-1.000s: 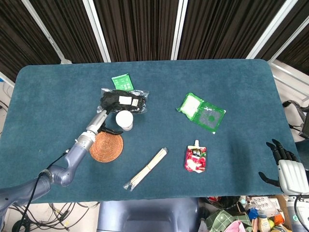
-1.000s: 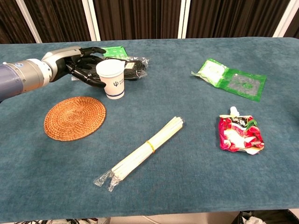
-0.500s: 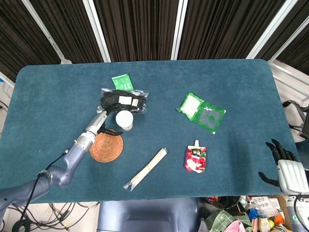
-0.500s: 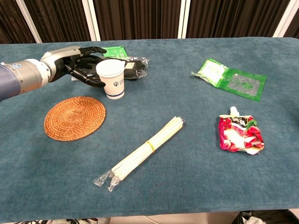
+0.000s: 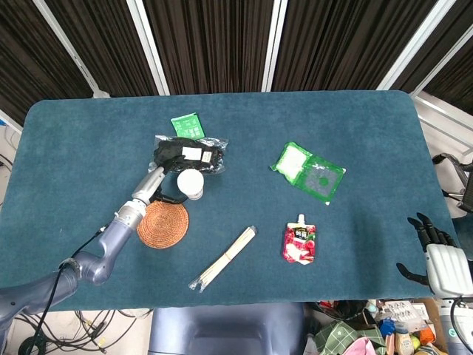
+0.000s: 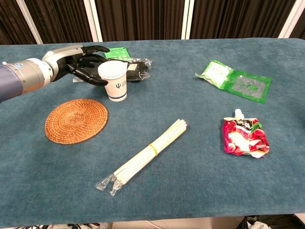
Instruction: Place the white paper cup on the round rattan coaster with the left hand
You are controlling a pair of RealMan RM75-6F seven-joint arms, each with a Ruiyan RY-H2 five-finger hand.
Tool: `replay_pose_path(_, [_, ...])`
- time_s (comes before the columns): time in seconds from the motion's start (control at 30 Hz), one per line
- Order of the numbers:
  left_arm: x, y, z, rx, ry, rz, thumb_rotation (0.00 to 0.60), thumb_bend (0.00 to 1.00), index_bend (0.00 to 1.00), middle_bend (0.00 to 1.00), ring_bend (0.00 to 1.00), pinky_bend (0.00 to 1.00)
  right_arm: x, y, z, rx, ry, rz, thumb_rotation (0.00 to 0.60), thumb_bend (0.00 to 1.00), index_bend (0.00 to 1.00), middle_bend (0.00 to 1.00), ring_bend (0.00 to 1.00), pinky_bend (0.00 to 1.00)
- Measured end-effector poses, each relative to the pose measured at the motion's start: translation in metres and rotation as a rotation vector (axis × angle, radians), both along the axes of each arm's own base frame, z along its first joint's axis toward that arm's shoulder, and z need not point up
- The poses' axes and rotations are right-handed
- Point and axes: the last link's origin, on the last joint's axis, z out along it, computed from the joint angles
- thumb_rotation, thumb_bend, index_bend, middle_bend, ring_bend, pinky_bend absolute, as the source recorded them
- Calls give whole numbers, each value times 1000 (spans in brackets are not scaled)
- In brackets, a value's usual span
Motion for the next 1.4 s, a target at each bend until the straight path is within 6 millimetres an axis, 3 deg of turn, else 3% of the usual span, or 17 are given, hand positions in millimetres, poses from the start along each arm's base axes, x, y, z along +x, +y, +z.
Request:
replay_pose_path(0.37, [2, 4, -9, -7, 6, 8, 600, 261, 187, 269, 0, 0, 0, 0, -1, 5, -5, -6, 600, 96, 135, 39, 186, 192])
replay_pose_path(0.63, [6, 4, -15, 2, 13, -2, 600, 357, 251, 327, 0, 0, 0, 0, 0, 7, -7, -9, 600, 97, 135, 39, 186, 193])
replay_pose_path(0.93, [12, 2, -17, 30, -6, -18, 600, 357, 256, 328, 0, 0, 0, 0, 0, 7, -8, -8, 600, 99, 135, 39, 187, 193])
replay_pose_path(1.17, [13, -2, -2, 50, -28, -50, 600, 354, 245, 311, 0, 0, 0, 0, 0, 9, -6, -6, 600, 99, 135, 39, 187, 193])
replay_pose_path(1.4, [-2, -28, 34, 57, -30, -98, 600, 335, 243, 306, 0, 0, 1, 1, 0, 7, -6, -4, 600, 98, 135, 39, 187, 193])
